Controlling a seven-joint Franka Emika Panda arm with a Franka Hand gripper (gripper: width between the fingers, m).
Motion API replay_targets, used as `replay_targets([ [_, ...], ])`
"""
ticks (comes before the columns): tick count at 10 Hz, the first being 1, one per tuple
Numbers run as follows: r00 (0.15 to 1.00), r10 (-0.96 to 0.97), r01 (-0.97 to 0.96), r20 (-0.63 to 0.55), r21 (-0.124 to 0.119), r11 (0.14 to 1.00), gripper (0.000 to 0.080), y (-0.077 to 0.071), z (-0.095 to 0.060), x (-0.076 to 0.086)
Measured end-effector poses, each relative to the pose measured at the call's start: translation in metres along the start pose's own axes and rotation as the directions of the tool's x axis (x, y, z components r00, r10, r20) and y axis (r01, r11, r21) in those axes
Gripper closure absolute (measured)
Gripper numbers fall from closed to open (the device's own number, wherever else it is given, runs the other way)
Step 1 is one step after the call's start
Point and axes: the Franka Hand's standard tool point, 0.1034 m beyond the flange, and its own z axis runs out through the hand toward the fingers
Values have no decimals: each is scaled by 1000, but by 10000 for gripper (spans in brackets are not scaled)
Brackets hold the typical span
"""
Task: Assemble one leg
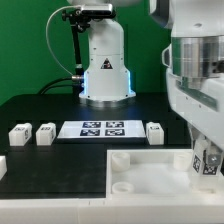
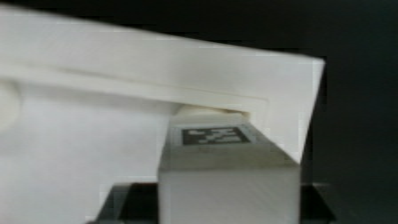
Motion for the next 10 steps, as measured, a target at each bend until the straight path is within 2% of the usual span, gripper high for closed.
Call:
replay_targets([
  [1, 997, 82, -82, 1, 20, 996, 502, 2, 0, 0],
  [3, 1000, 29, -29, -2, 15, 999, 502, 3, 2, 0],
  [4, 1000, -4, 4, -6, 14, 1000, 340, 4, 2, 0],
  [5, 971, -236, 236, -35, 3, 972, 218, 5, 5, 0],
  [6, 916, -399, 399, -37, -9, 917, 218, 6, 8, -2],
  [7, 867, -497, 497, -36, -12, 868, 164, 6, 8, -1],
  [10, 664, -747, 746, -34, -29, 665, 151, 6, 8, 0],
])
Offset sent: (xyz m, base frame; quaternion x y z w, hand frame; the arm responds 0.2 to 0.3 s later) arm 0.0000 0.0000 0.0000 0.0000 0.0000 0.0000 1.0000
